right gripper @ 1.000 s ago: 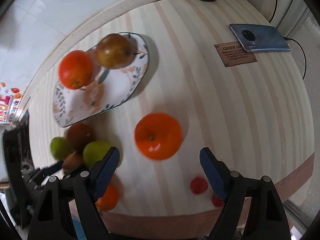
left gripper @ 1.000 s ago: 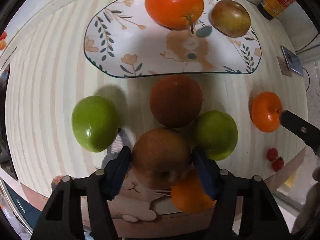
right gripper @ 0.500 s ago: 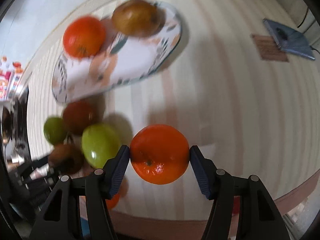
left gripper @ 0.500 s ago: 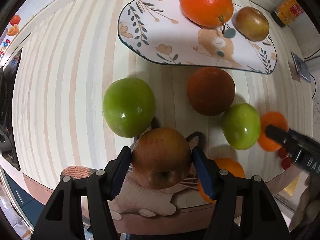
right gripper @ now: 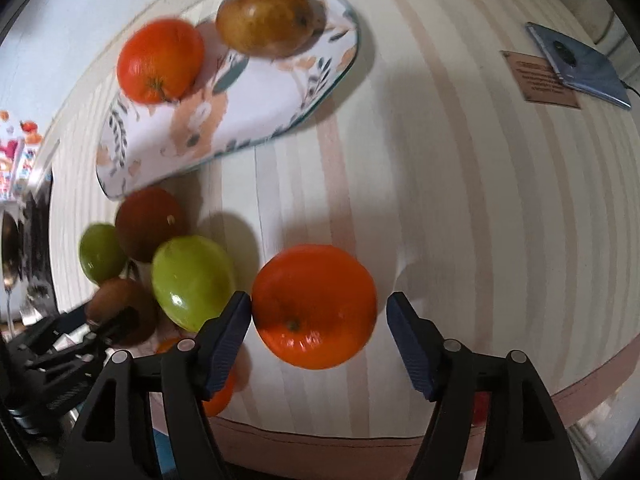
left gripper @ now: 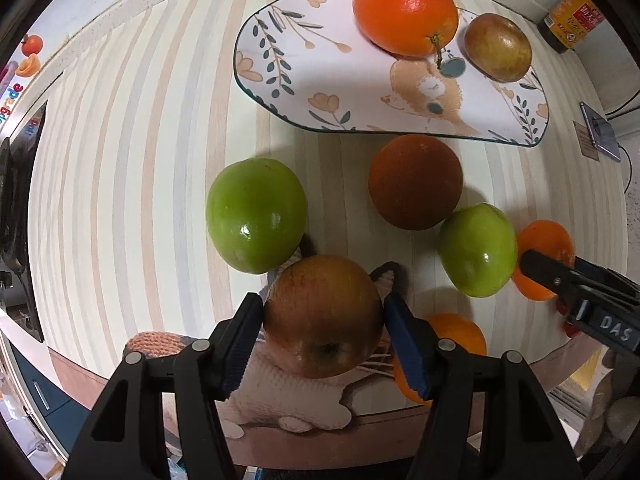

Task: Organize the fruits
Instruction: 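Carry the apple and orange onto the floral plate and release them, then lift both tools back from the plate toward the remaining fruits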

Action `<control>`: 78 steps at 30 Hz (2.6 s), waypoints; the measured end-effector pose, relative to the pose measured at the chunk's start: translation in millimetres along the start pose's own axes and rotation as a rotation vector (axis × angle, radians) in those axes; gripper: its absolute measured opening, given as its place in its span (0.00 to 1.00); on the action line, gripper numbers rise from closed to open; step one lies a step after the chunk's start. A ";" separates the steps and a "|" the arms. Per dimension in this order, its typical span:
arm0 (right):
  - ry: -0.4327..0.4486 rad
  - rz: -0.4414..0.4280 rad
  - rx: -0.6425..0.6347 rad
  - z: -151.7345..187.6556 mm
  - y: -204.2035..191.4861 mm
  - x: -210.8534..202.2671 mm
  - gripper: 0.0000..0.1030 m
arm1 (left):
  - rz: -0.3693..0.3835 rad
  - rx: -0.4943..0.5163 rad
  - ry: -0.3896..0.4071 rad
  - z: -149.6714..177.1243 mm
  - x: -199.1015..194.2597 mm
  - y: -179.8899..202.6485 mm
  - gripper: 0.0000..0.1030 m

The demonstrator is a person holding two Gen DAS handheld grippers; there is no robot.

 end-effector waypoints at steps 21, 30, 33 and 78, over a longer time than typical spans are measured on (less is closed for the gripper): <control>0.111 -0.110 0.075 -114.6 -36.6 -19.0 0.63 | 0.071 -0.081 0.114 -157.6 -53.2 -28.0 0.59; 0.060 -0.080 0.088 -124.6 -41.1 21.5 0.64 | 0.104 -0.136 -0.017 -205.7 6.0 -35.0 0.59; 0.046 -0.075 0.092 -120.3 -38.7 26.6 0.64 | 0.104 -0.130 -0.050 -210.1 20.2 -28.0 0.59; 0.319 0.066 -0.163 -51.2 -73.4 -173.6 0.92 | -0.007 -0.052 0.378 -69.0 -172.5 -19.4 0.86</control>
Point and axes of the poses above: each gripper's, at about its wrist camera, not at the fingertips, and x roughly the way its jaws point, y to its right, z to its underside, the point moved 6 cm from there along x, roughly the way its jaws point, and after that the axes turned 10 degrees about y, right-handed, at the moved point
